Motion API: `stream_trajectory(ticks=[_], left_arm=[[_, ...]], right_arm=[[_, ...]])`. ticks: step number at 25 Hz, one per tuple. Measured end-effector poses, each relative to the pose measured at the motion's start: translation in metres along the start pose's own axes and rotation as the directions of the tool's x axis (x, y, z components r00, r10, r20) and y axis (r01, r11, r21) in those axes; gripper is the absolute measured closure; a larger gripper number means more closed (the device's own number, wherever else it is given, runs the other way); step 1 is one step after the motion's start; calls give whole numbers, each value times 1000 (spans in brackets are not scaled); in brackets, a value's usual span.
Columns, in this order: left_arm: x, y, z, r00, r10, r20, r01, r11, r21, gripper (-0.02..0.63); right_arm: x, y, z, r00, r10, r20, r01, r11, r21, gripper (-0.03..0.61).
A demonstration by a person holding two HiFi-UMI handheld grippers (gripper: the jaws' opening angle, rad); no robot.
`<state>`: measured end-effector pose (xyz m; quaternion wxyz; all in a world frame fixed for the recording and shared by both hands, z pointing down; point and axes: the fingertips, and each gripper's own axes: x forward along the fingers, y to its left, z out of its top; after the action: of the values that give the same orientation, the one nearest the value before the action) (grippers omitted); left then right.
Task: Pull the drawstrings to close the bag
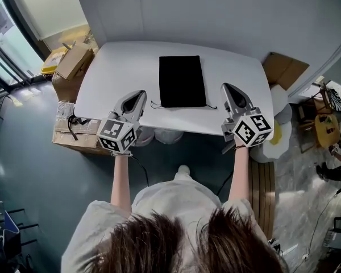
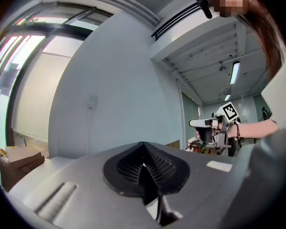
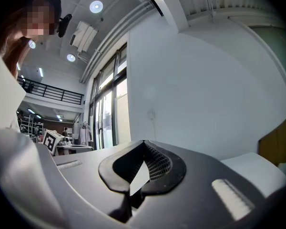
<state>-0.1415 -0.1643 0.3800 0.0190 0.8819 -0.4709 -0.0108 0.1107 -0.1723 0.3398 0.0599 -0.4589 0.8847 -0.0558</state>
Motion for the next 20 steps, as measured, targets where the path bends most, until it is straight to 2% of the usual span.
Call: stream_trajectory(ticks=[16,20], left_arm=[[54,-4,-7,999,37,-38,-37,999,0,620],[65,-17,-16,997,-26,-69,25,1000,-16,620]], right_arm=[[35,-53,-6,993,108,-46,-107,994,29,566],[39,-63,-13,989,129,-69,-128,991,31,566]])
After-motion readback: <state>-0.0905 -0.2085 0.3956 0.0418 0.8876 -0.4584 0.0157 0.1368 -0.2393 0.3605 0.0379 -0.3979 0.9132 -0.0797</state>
